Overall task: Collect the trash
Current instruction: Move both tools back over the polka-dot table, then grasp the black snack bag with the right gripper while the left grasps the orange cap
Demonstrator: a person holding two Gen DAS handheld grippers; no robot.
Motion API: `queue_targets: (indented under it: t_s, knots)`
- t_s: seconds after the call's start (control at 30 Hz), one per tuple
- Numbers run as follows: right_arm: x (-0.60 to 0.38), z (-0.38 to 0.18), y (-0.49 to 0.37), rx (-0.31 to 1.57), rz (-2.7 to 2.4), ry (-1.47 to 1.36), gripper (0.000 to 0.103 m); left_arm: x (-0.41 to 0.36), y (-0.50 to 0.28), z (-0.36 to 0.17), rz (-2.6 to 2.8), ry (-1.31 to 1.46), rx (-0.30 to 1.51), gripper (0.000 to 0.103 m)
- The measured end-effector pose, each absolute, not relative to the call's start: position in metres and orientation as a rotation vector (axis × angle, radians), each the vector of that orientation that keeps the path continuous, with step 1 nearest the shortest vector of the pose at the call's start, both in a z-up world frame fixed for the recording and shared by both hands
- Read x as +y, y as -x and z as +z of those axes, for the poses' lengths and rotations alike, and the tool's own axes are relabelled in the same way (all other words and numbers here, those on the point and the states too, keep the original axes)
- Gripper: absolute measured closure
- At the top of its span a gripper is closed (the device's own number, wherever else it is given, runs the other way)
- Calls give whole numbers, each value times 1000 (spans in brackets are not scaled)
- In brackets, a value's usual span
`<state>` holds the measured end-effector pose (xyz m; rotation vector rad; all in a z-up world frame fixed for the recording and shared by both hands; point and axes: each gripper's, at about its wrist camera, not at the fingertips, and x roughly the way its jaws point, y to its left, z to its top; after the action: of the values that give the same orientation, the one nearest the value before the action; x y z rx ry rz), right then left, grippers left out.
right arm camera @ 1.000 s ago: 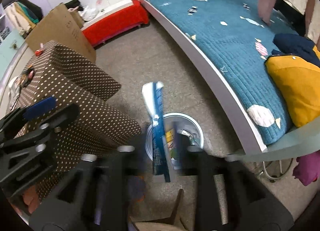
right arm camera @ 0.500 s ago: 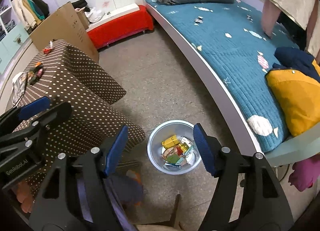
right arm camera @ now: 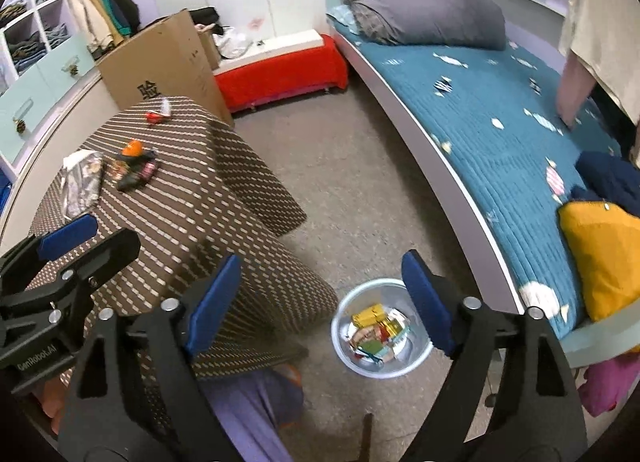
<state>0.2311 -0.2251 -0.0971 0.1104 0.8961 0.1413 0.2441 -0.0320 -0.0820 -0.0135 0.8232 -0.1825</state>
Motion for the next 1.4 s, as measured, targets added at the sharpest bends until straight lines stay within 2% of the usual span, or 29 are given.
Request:
queue_targets:
  t_s: [0.3, 0.73, 0.97, 1.0, 1.1, 1.4]
  knots:
    - [-154, -88, -258, 898, 265, -22, 14, 41, -253, -78, -61, 89, 831, 27]
    - [-40, -106, -322, 950, 444, 118, 14, 162, -279, -92, 138, 206, 874, 26]
    - [-5, -124, -348, 966, 460, 162, 14, 194, -289, -96, 176, 245, 884, 26]
    - [-1, -125, -349, 955, 464, 183, 14, 195, -290, -96, 176, 243, 885, 26]
    - [4, -125, -350, 919, 451, 223, 30, 194, -295, -98, 178, 230, 888, 26]
    - [-30, -121, -353, 949, 459, 135, 31, 160, -315, -99, 109, 192, 896, 26]
